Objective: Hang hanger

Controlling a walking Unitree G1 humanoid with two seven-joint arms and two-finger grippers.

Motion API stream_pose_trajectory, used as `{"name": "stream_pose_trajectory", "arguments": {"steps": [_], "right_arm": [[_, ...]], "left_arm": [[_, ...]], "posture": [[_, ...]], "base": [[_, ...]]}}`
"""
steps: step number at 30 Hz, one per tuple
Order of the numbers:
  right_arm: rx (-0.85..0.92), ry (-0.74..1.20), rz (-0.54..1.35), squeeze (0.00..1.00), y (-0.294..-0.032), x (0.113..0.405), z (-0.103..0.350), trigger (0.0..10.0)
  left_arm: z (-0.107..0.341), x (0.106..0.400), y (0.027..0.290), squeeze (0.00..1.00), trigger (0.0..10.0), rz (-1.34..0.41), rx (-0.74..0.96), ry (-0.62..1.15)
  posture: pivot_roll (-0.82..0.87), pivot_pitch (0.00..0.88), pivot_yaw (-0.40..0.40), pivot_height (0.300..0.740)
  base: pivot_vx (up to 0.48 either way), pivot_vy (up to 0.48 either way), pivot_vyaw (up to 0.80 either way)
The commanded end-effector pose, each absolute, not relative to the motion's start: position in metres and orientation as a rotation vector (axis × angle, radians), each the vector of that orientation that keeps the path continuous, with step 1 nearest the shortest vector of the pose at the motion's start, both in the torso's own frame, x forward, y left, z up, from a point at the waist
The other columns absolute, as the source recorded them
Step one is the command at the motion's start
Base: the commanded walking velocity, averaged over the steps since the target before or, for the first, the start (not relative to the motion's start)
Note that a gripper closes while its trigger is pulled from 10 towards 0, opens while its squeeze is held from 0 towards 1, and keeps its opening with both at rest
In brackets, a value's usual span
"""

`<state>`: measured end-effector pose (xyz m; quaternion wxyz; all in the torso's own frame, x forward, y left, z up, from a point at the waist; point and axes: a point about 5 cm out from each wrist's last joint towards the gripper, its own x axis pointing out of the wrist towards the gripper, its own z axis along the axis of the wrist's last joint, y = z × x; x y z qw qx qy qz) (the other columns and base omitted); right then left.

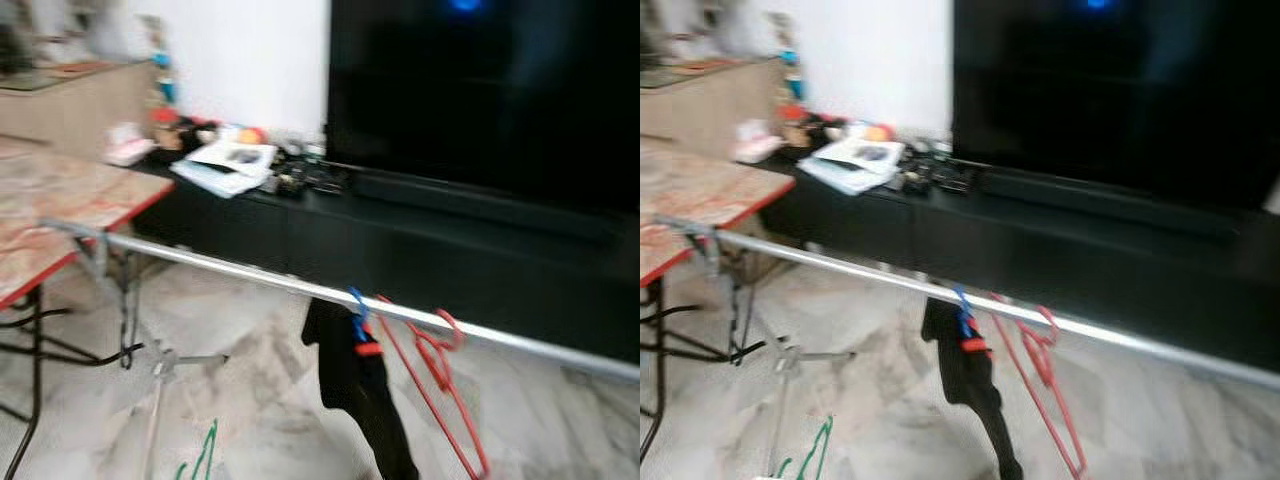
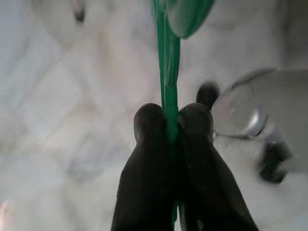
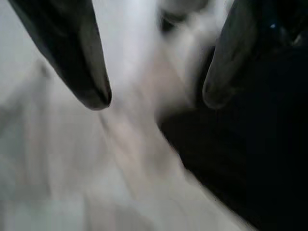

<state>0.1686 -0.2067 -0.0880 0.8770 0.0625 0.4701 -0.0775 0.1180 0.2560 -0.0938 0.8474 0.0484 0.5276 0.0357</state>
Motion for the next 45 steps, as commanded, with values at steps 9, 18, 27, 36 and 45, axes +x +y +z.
{"name": "stream_pose_trajectory", "arguments": {"steps": [9,18,27,36,45], "right_arm": [[0.109,1.042,-0.221,0.0,-0.228,0.147,-0.093,10.0],[0.108,1.042,-0.217,0.0,-0.228,0.147,-0.093,10.0],[0.112,1.04,-0.216,0.0,-0.227,0.147,-0.093,10.0],[0.104,1.043,-0.218,0.0,-0.229,0.147,-0.093,10.0],[0.1,1.042,-0.211,0.0,-0.229,0.147,-0.092,10.0]], "left_arm": [[-0.091,0.138,0.241,0.0,10.0,0.052,0.136,1.045],[-0.089,0.14,0.245,0.0,10.0,0.12,0.185,1.0],[-0.07,0.181,0.238,0.0,10.0,0.102,0.155,0.826],[-0.027,0.228,0.243,0.0,10.0,-0.123,0.173,0.525],[0.001,0.234,0.256,0.0,10.0,-0.419,0.404,0.469]], "posture": [[0.16,0.0,-0.019,0.74],[0.16,0.0,-0.018,0.74],[0.15,0.0,-0.015,0.74],[0.16,0.0,-0.023,0.74],[0.17,0.0,-0.021,0.74]], "base": [[0.037,-0.032,0.0],[0.0,0.0,0.0],[0.0,0.0,0.0],[0.0,0.0,0.0],[0.0,0.0,0.0]]}}
